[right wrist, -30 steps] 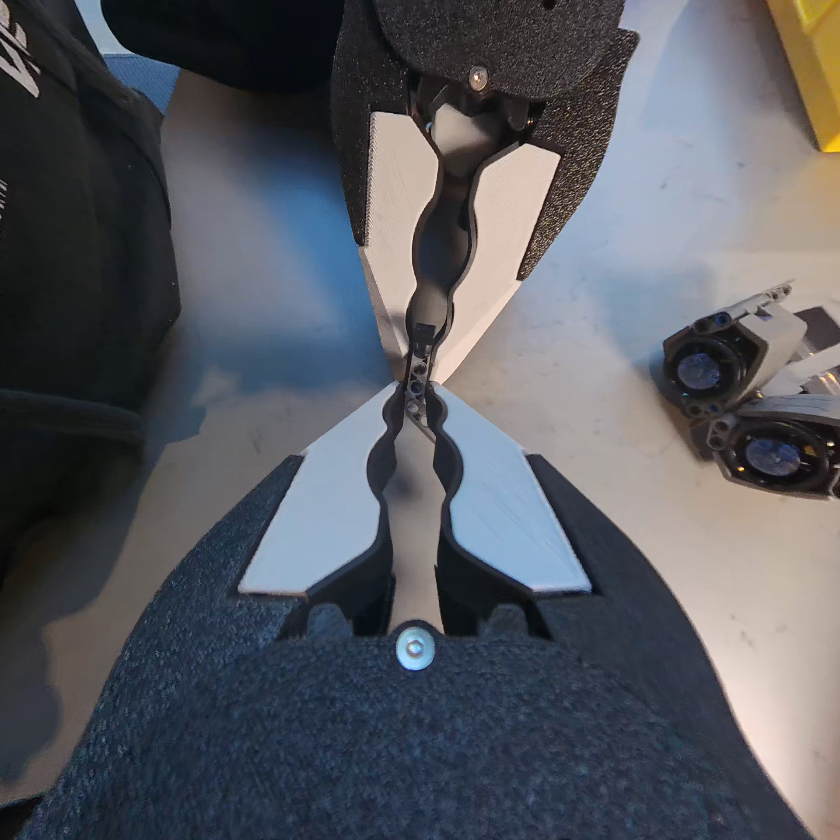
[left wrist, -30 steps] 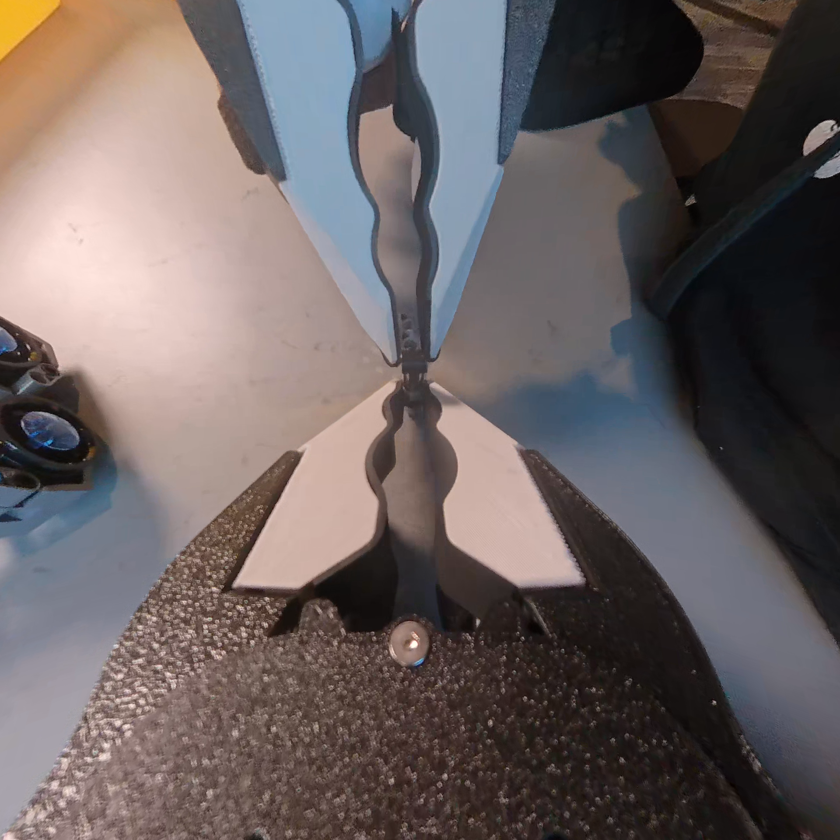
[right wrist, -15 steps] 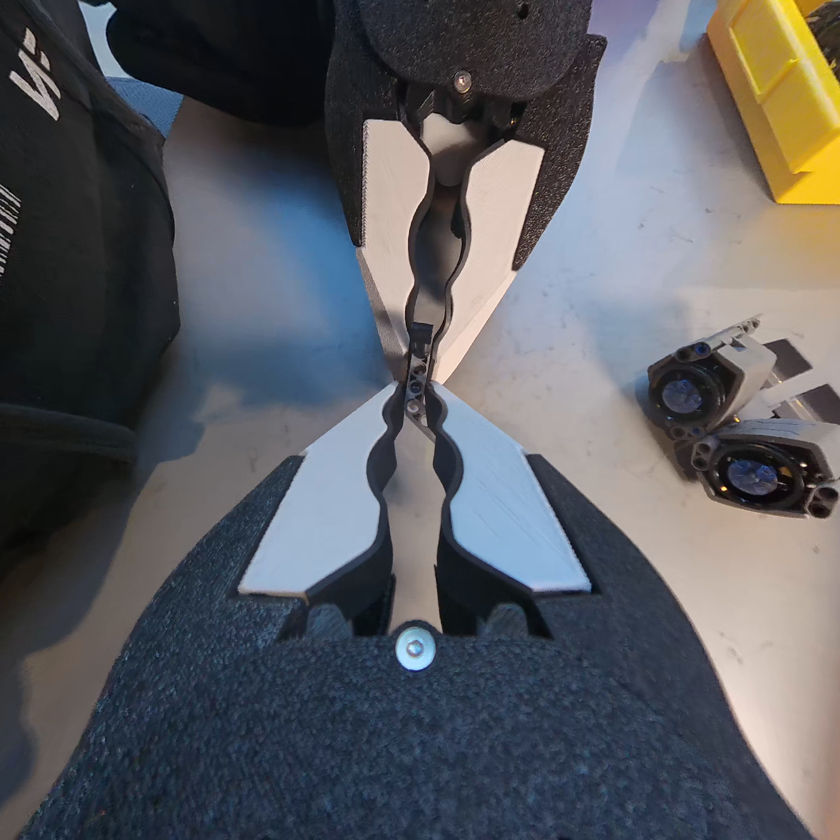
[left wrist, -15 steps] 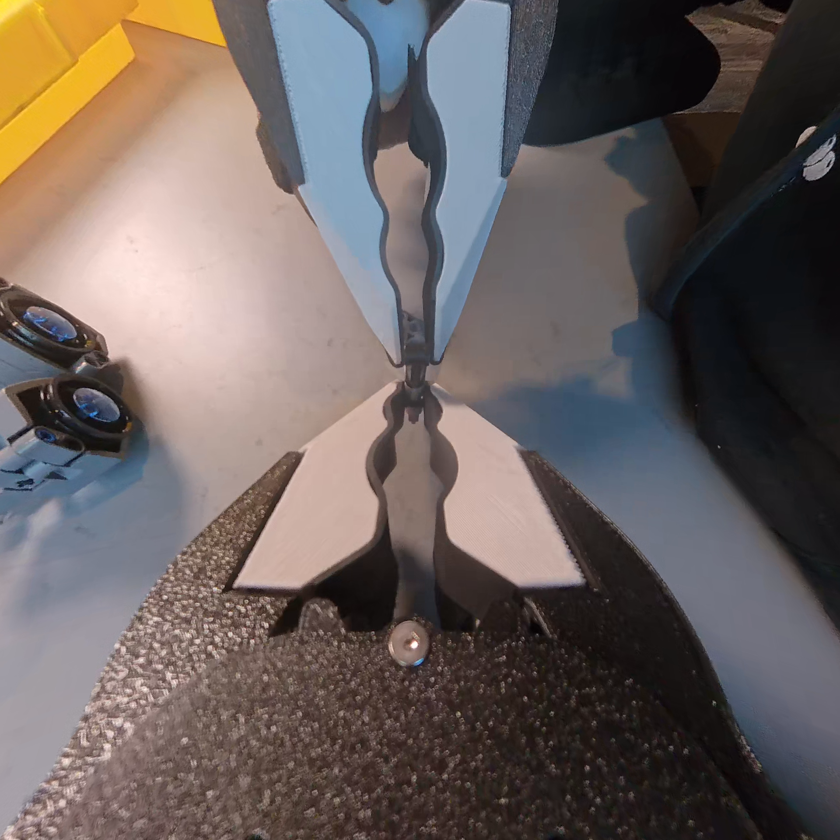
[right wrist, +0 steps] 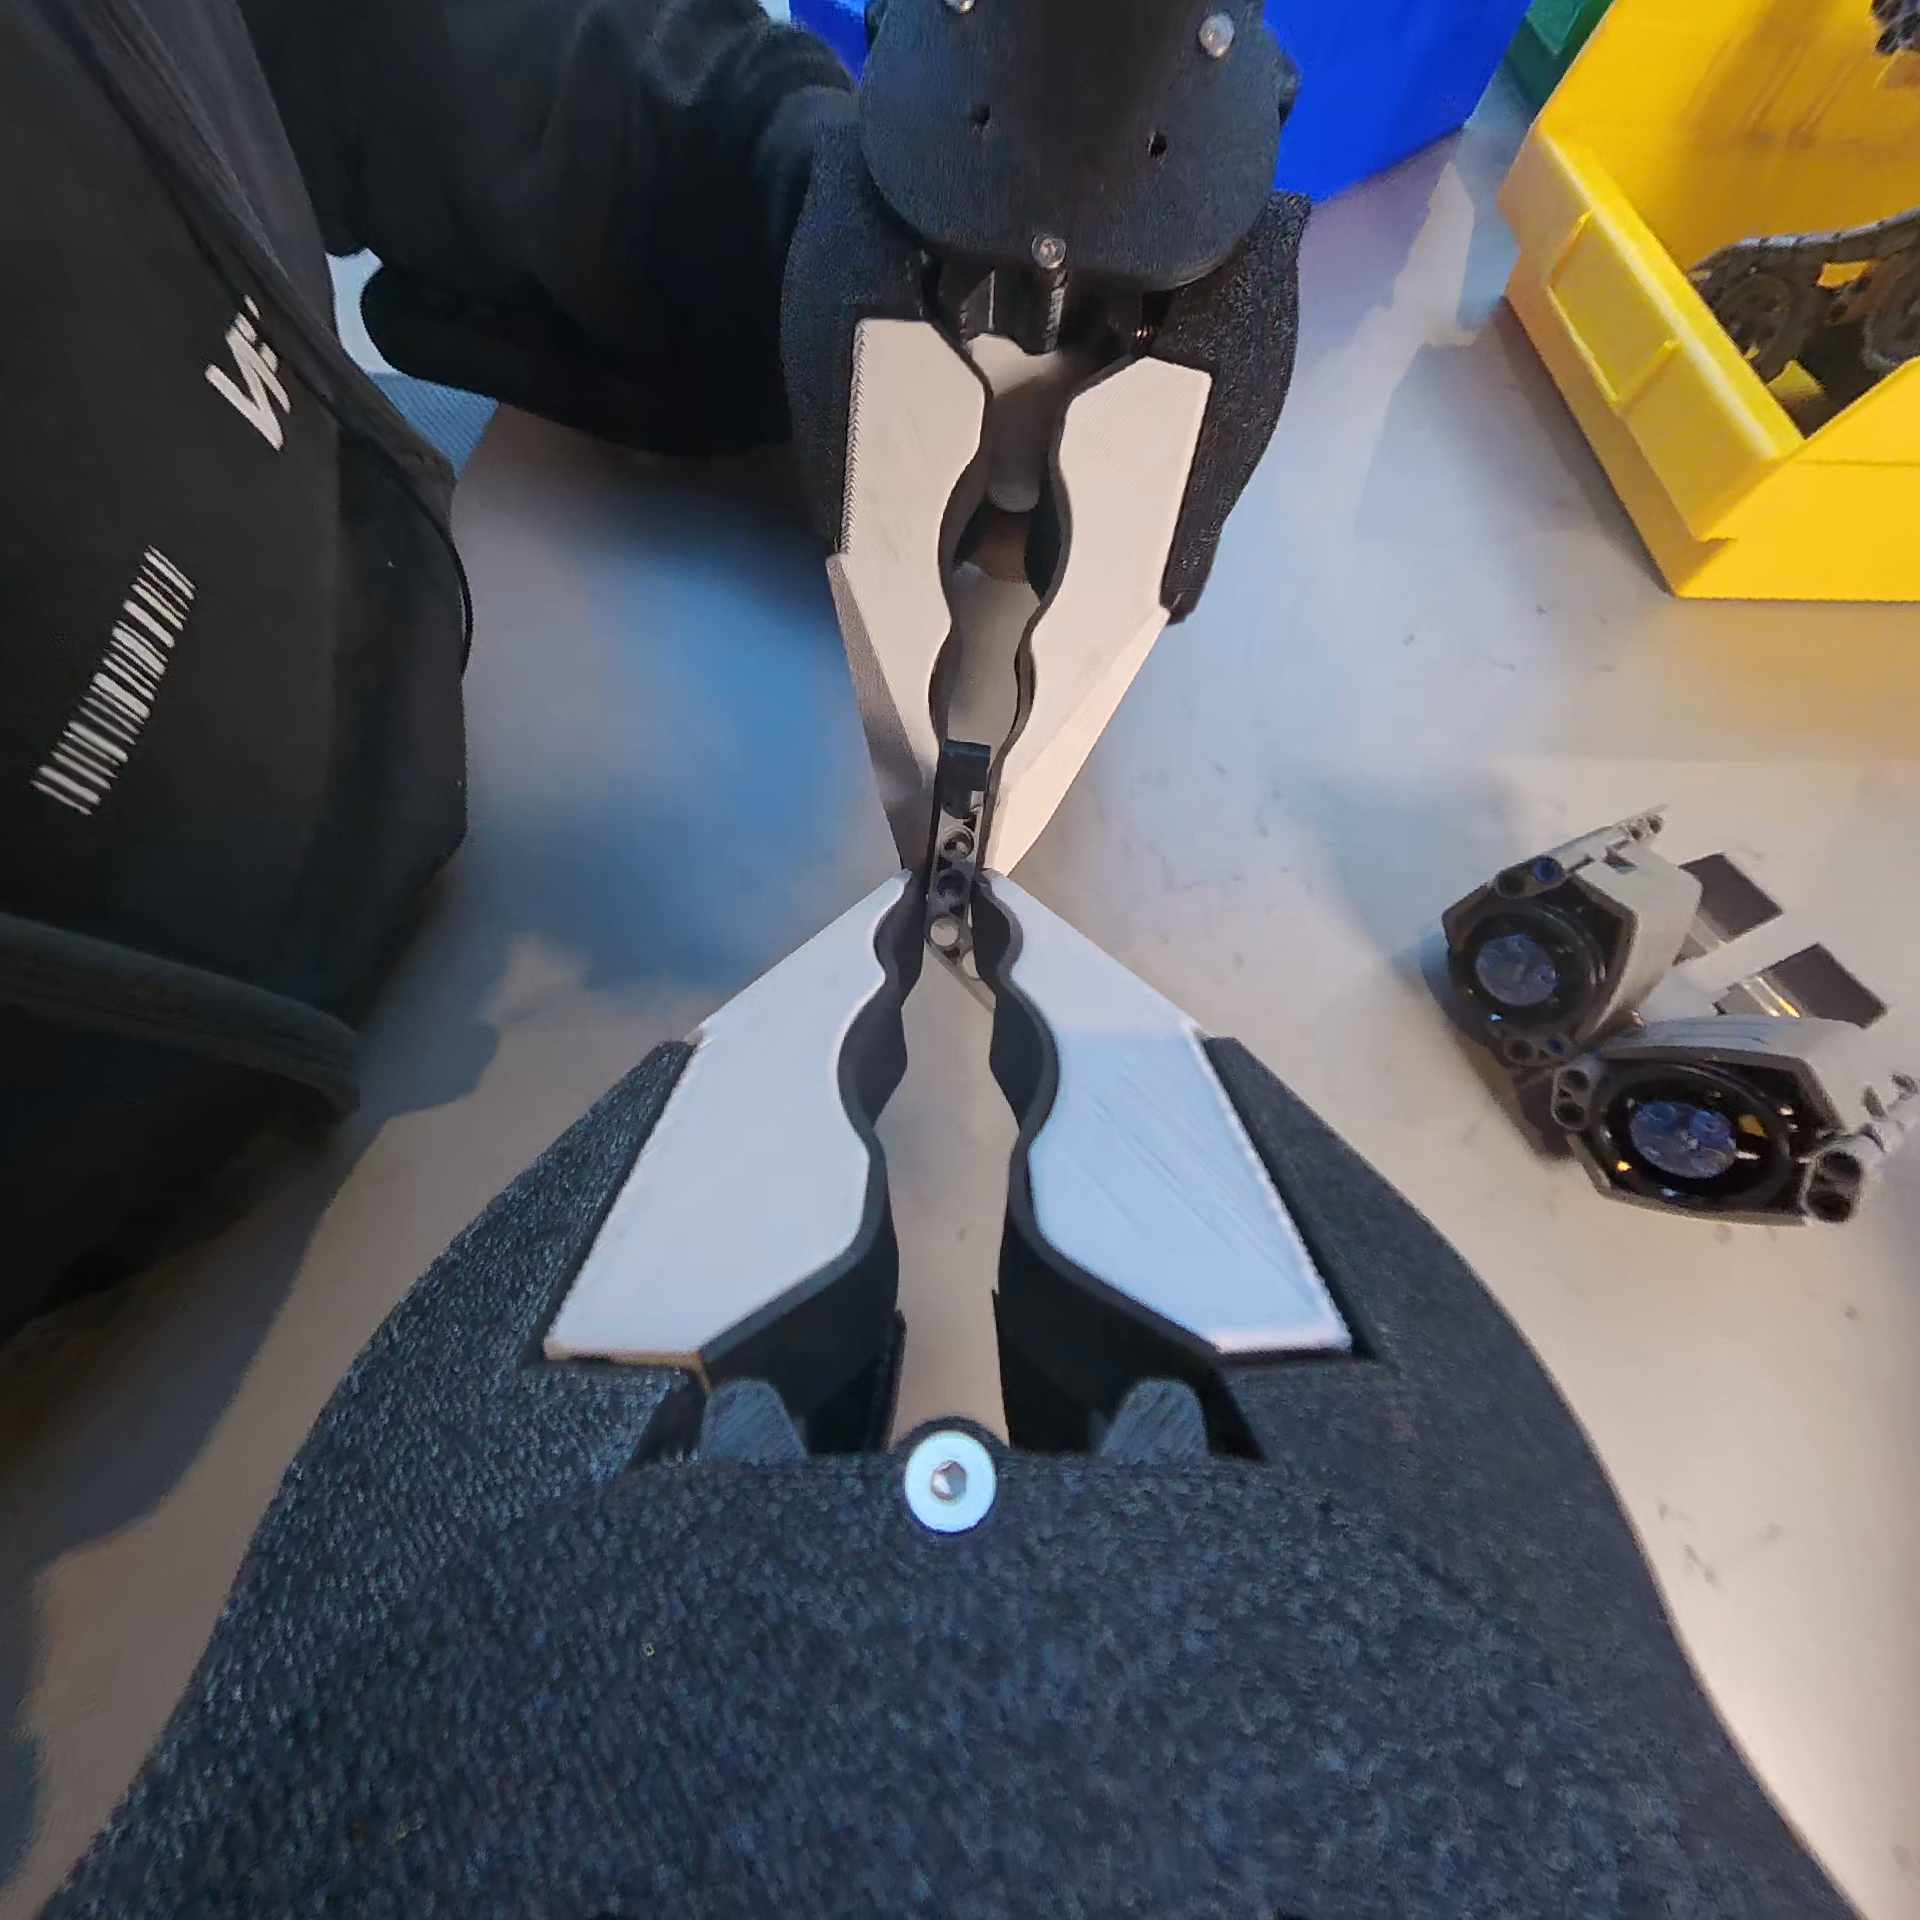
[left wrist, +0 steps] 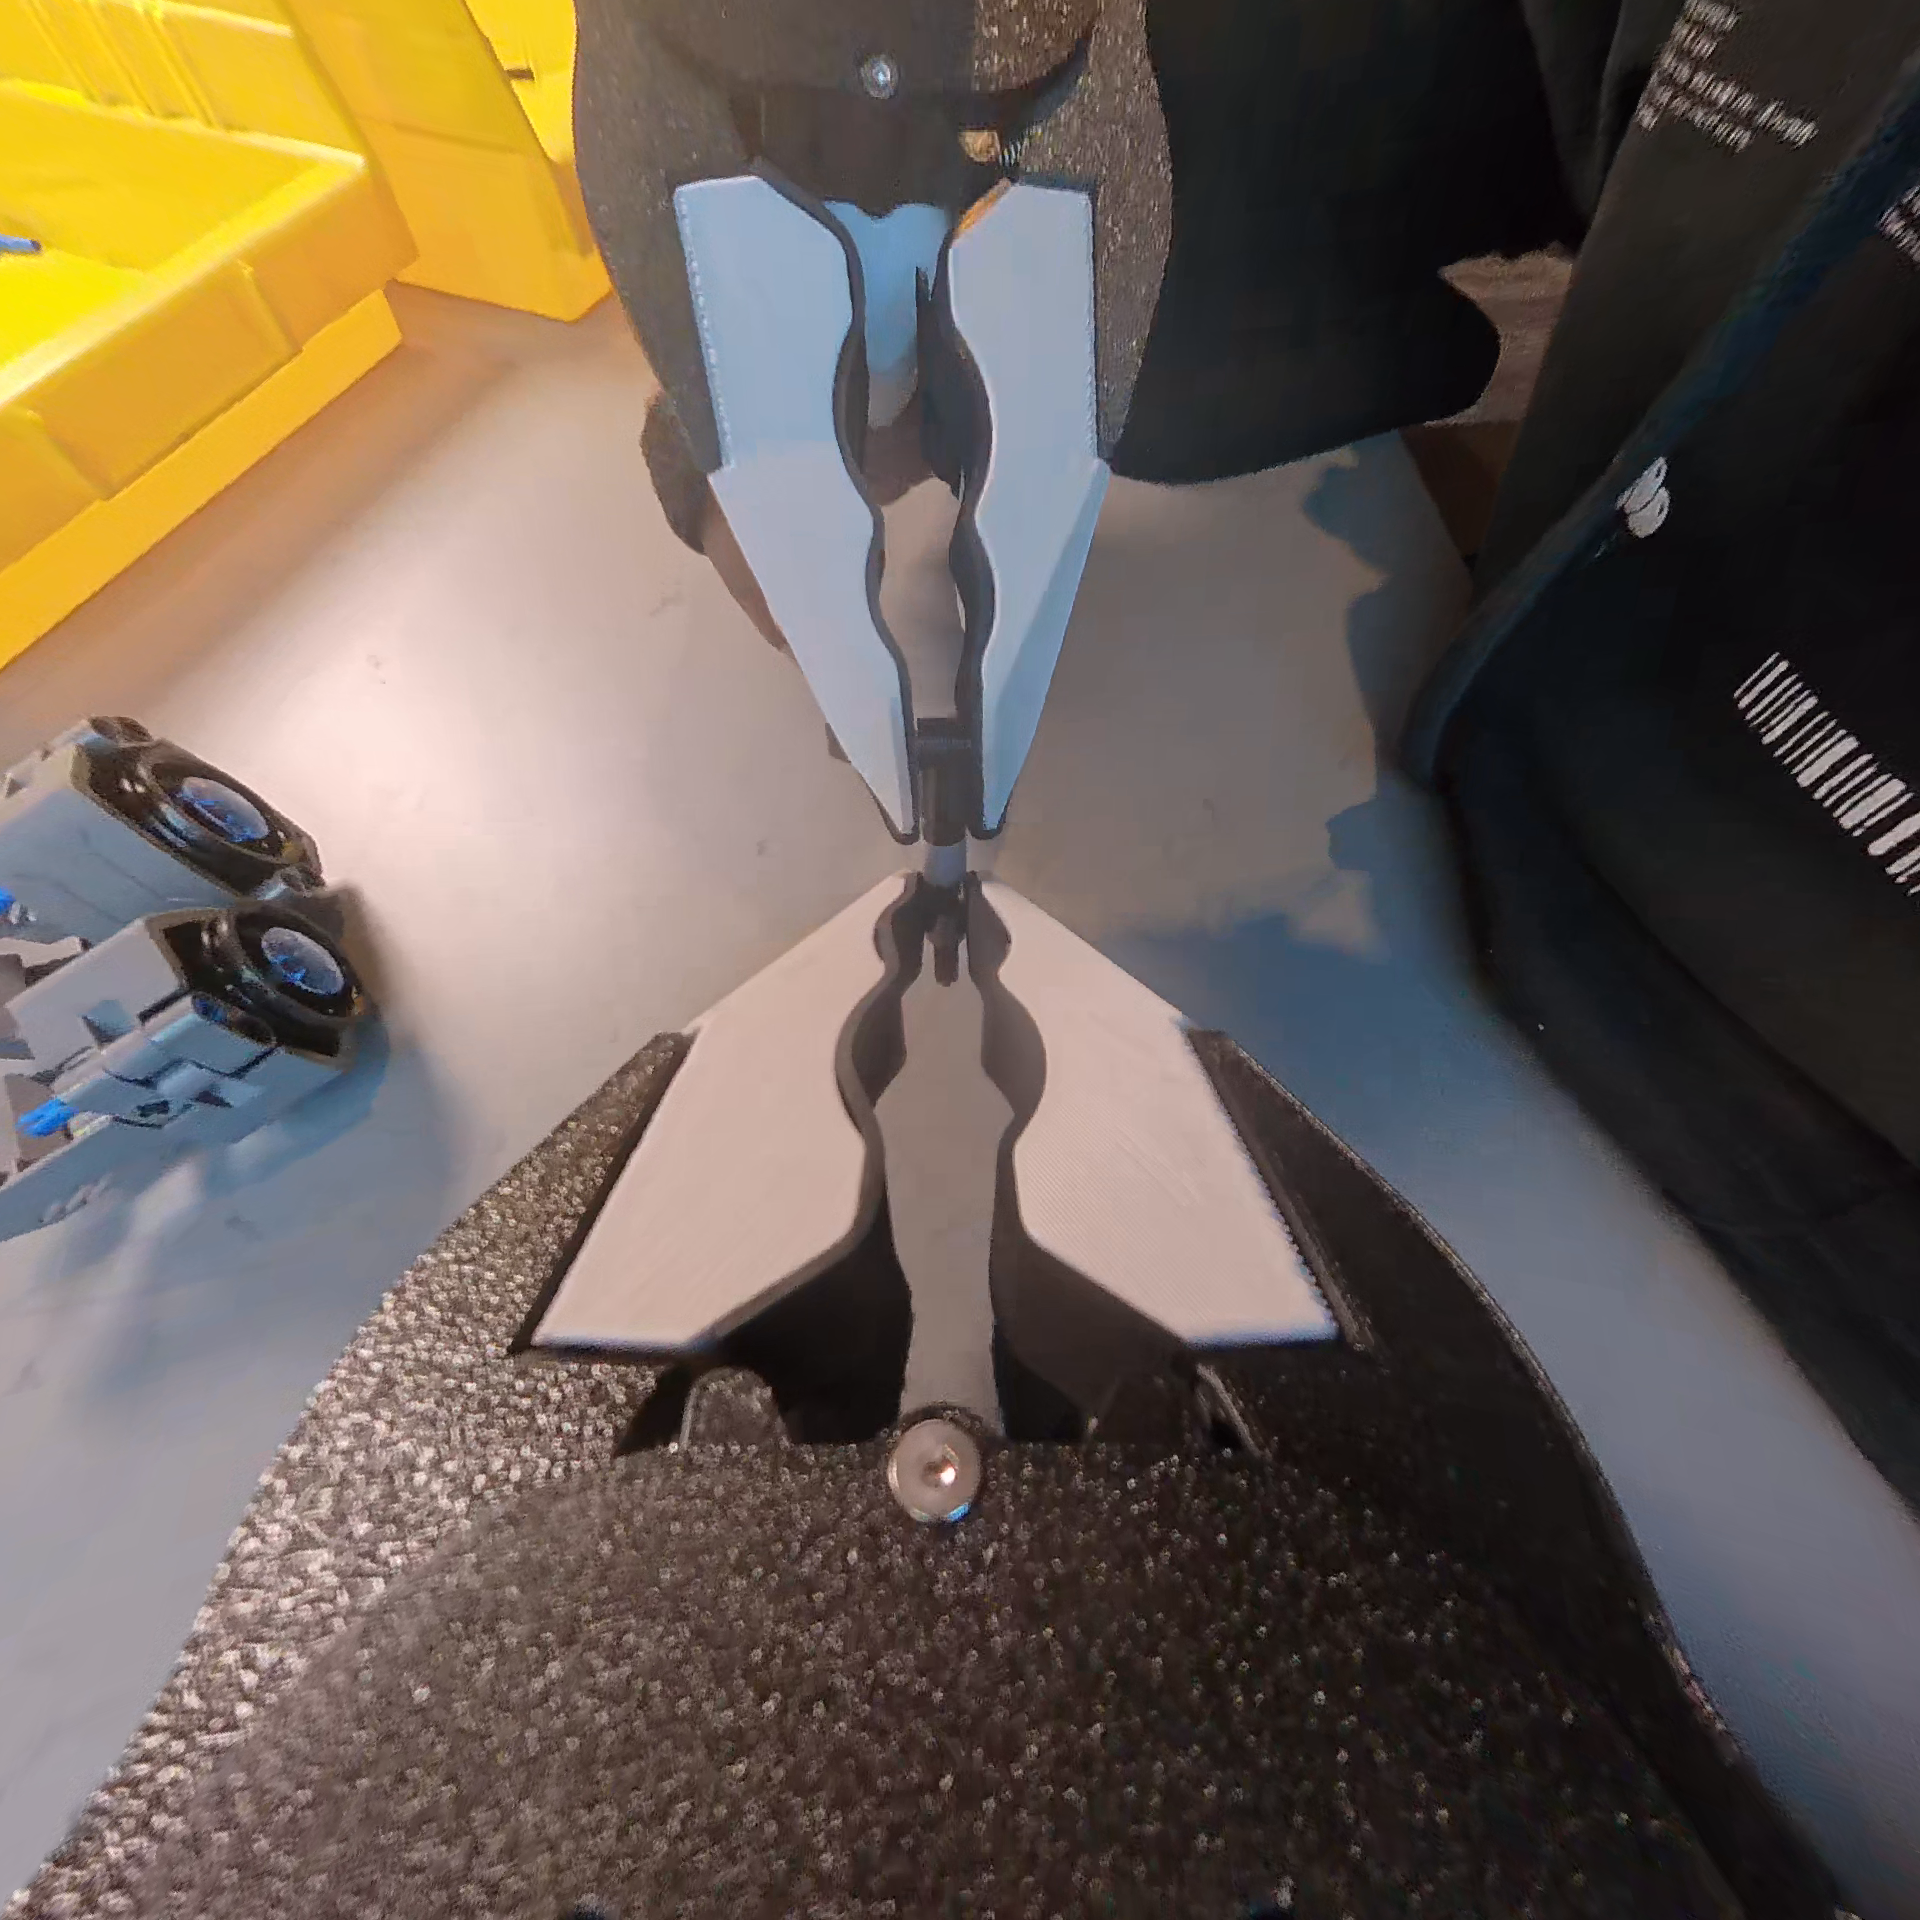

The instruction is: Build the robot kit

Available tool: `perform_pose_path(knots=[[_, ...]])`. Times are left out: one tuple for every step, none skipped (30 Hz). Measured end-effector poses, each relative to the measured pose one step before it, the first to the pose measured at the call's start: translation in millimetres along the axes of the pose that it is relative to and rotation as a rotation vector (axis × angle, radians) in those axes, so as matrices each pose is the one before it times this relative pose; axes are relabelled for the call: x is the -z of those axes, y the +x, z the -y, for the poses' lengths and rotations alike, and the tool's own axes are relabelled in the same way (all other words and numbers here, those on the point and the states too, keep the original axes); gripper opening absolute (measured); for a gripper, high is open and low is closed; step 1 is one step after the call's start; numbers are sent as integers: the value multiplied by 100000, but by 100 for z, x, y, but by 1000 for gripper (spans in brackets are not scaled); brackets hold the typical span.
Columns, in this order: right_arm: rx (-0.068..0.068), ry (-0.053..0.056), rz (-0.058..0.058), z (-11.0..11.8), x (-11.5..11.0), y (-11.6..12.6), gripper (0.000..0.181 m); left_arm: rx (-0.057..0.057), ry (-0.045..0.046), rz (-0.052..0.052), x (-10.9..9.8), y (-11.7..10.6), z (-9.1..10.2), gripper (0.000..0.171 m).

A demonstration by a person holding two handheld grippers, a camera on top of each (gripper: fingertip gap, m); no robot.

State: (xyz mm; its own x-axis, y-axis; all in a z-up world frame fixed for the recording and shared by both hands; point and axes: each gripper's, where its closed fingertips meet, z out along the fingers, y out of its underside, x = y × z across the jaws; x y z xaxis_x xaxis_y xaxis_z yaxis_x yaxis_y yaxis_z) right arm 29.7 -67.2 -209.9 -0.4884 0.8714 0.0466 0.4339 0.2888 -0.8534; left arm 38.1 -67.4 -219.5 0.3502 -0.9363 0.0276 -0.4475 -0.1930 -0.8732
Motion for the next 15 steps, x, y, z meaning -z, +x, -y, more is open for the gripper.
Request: perform_pose_path(knots=[[-264,2069,-59,377,212,53,7,309,2714,40,279,-31,446,6],[-864,2586,-251,429,239,103,7,562,2982,-22,315,-50,525,6],[-1172,2698,-87,437,241,94,7,766,2832,-283,290,-38,537,5],[-1075,2564,42,396,209,68,7,1208,2277,-388,214,-43,459,5],[-1104,2181,5,282,151,92,7,1281,1774,-219,139,-57,335,5],[-1619,1970,292,160,97,83,7,1294,1557,-163,107,-46,264,6],[-2009,2204,761,129,79,59,7,1454,1734,-219,93,-41,274,6],[-3121,3061,1267,204,115,66,7,2043,2657,-302,136,-84,437,6],[-4465,3687,989,281,137,179,7,2580,4211,-297,246,-147,698,6],[-3980,2991,1301,204,2,94,7,2679,4792,-969,241,-48,879,6],[-2776,3111,1901,244,-135,-120,6,1682,2916,-873,79,62,659,6],[-508,2159,614,168,-121,-27,6,185,743,583,8,-44,316,6],[2247,1971,-1755,212,43,200,6,-657,253,1413,70,-126,183,6],[1484,2093,-1007,335,74,76,6,204,1086,510,103,-5,273,6],[-25,1096,320,283,-24,-81,6,911,925,-265,96,65,230,6]])
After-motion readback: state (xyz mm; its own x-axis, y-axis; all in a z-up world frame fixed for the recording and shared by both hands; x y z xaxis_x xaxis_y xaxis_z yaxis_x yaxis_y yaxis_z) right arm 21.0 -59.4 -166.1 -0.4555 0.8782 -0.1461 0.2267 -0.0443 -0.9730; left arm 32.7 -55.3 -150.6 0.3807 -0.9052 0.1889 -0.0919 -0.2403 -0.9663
